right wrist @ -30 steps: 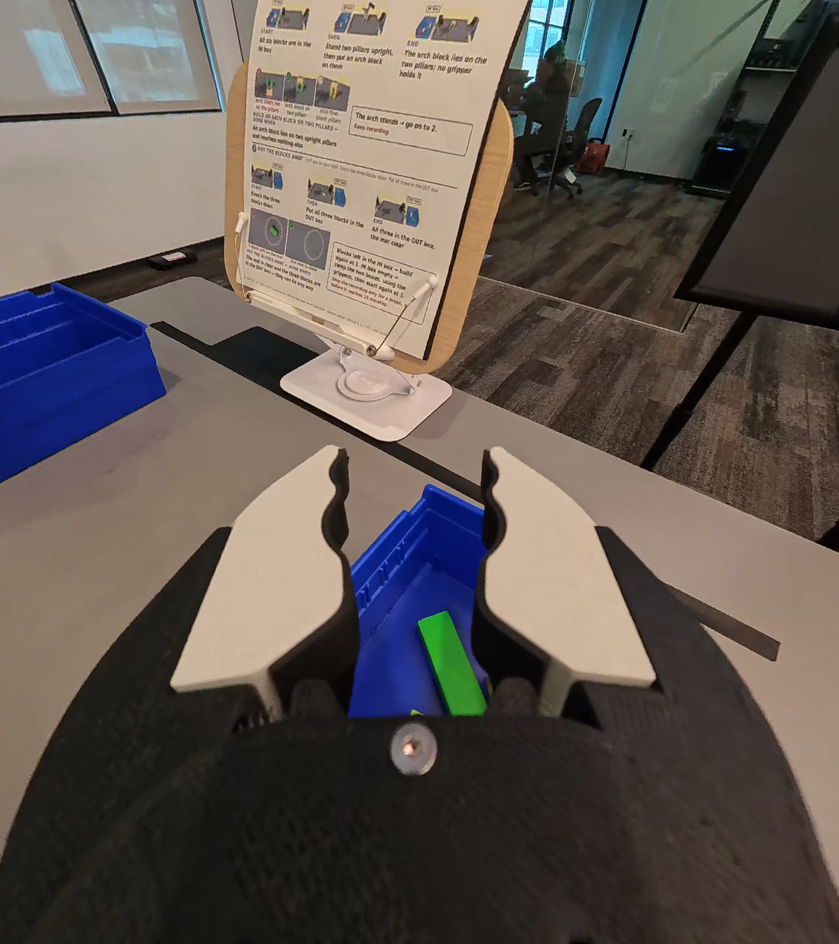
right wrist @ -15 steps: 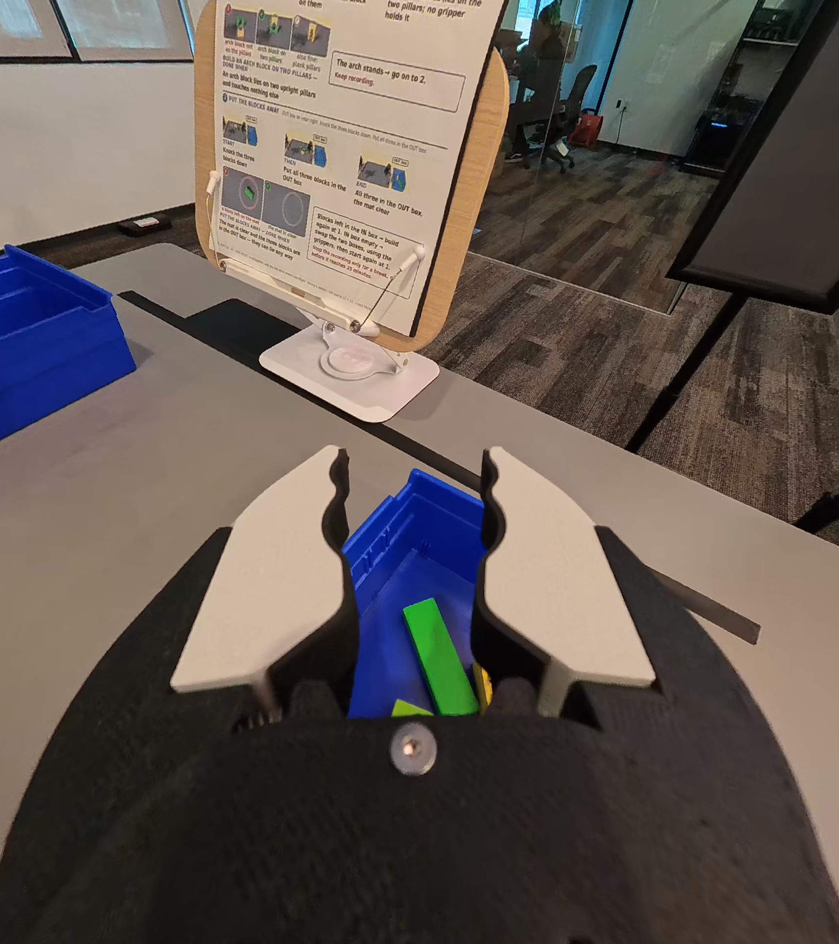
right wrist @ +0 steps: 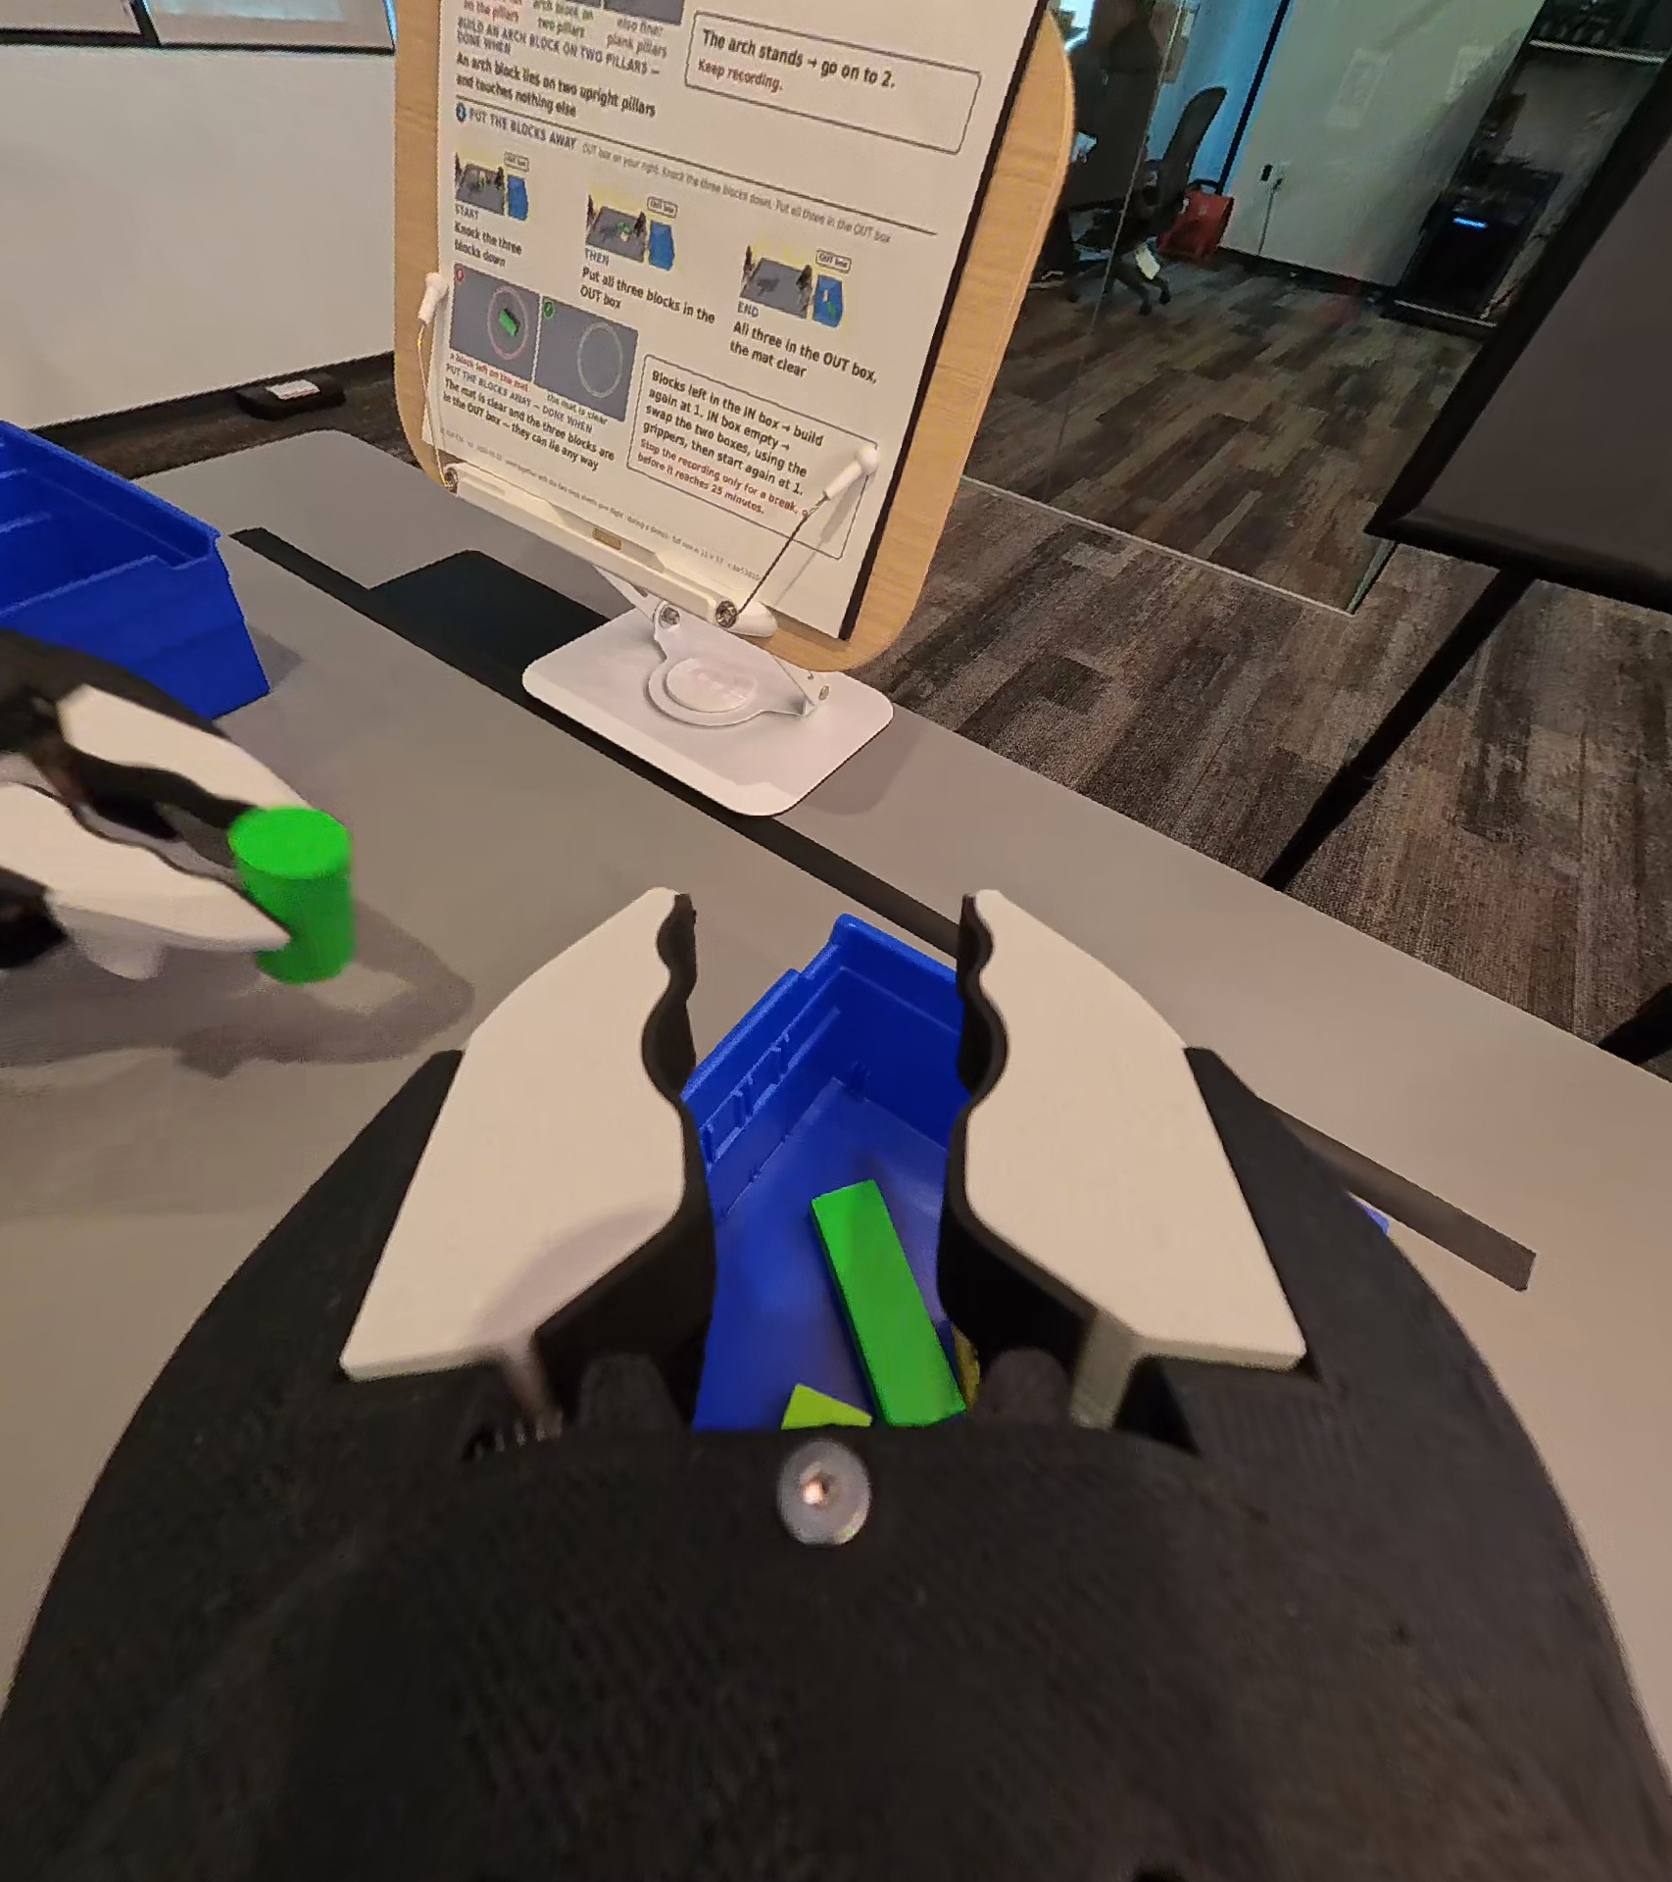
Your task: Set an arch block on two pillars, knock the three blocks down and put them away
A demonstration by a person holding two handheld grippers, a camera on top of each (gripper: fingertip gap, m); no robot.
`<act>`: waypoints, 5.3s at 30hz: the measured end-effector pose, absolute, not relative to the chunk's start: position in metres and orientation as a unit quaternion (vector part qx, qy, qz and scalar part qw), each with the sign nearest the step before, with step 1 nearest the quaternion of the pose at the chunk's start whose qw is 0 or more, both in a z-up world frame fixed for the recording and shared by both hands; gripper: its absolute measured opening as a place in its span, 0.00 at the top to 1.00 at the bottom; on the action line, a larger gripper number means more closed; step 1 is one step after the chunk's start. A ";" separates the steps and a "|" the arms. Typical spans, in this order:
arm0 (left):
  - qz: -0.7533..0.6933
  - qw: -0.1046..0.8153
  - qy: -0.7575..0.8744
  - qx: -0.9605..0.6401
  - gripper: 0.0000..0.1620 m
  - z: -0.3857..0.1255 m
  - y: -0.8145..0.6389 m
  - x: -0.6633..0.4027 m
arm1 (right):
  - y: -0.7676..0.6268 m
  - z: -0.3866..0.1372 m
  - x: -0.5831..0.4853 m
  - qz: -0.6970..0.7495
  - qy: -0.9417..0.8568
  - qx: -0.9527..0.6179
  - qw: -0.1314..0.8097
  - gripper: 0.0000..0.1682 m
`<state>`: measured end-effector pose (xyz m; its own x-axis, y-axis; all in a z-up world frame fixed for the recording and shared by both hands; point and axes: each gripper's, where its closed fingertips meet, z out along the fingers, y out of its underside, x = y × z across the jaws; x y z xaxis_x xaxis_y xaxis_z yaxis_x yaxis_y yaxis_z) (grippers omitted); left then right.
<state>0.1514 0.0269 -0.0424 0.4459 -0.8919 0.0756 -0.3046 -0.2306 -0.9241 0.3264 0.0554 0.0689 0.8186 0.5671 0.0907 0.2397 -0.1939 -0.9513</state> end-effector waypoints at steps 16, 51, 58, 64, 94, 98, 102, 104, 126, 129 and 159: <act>-0.351 0.332 0.499 -0.719 0.80 -0.119 0.030 0.196 | 0.059 0.063 0.350 0.152 -0.248 -0.773 0.564 0.70; -0.053 0.366 0.491 -0.789 0.62 0.006 -0.057 -0.054 | 0.056 0.050 0.332 0.125 -0.297 -0.780 0.536 0.70; -0.020 0.271 0.353 -0.895 0.65 -0.029 -0.066 -0.171 | 0.042 0.066 0.323 0.170 -0.303 -0.762 0.547 0.70; -0.056 0.166 0.347 -0.921 0.72 -0.093 -0.069 -0.176 | 0.043 0.059 0.336 0.170 -0.284 -0.774 0.539 0.70; -0.123 0.425 0.214 -0.871 0.81 0.036 -0.023 -0.169 | 0.051 0.044 0.338 0.150 -0.291 -0.791 0.517 0.70; -0.284 0.548 0.271 -0.739 0.81 0.088 -0.035 -0.052 | 0.052 0.039 0.329 0.141 -0.307 -0.792 0.509 0.70; -0.325 0.459 0.322 -0.762 0.81 0.009 -0.024 0.032 | 0.052 0.028 0.323 0.116 -0.333 -0.796 0.492 0.70; -0.329 0.430 0.334 -0.772 0.81 -0.027 -0.016 0.056 | 0.052 0.024 0.323 0.098 -0.343 -0.798 0.486 0.70; -0.339 0.368 0.416 -0.759 0.81 -0.117 0.019 0.103 | 0.052 0.026 0.318 0.120 -0.353 -0.788 0.491 0.70; -0.316 0.359 0.432 -0.764 0.81 -0.126 0.018 0.103 | 0.050 0.024 0.308 0.112 -0.368 -0.784 0.487 0.70; -0.232 0.388 0.471 -0.758 0.81 -0.131 0.018 0.081 | 0.038 0.007 0.258 0.125 -0.430 -0.770 0.454 0.70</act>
